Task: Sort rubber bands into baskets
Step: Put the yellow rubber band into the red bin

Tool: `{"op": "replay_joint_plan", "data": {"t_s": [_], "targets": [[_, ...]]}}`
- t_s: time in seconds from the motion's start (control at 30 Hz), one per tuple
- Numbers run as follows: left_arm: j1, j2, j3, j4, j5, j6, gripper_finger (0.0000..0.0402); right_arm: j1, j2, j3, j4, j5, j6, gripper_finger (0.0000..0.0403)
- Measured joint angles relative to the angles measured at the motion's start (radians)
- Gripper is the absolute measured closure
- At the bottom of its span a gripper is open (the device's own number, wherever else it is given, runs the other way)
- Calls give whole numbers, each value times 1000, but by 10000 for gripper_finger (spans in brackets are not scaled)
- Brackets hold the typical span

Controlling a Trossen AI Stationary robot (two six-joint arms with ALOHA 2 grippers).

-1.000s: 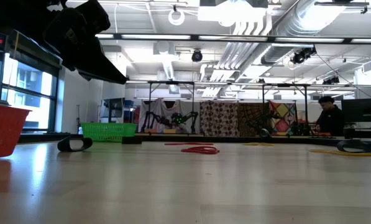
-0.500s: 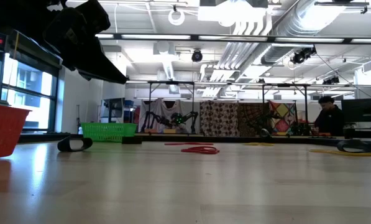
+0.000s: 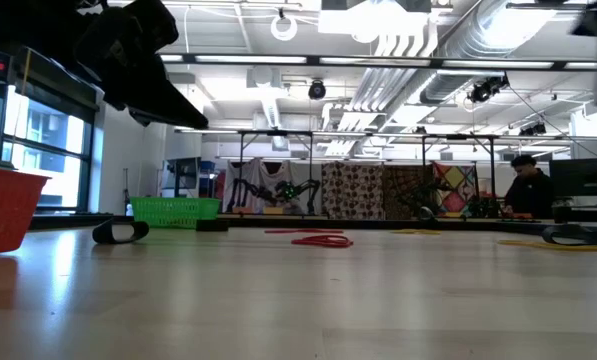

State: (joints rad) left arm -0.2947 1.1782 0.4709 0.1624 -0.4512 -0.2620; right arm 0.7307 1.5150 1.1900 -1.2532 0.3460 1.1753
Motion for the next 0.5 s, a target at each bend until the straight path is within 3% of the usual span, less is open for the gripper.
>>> {"op": "replay_joint_plan", "data": {"t_s": [0.23,0.37,0.5], "targets": [[0,0,0,24,-4,5,401,-161,0,0,309,127,-520,401],[1,0,0,24,-4,4,401,-282,-1,-23,519,90,-774,402],[1,0,0,24,-4,3,401,-379,0,-117,699,23,-906,402]]}}
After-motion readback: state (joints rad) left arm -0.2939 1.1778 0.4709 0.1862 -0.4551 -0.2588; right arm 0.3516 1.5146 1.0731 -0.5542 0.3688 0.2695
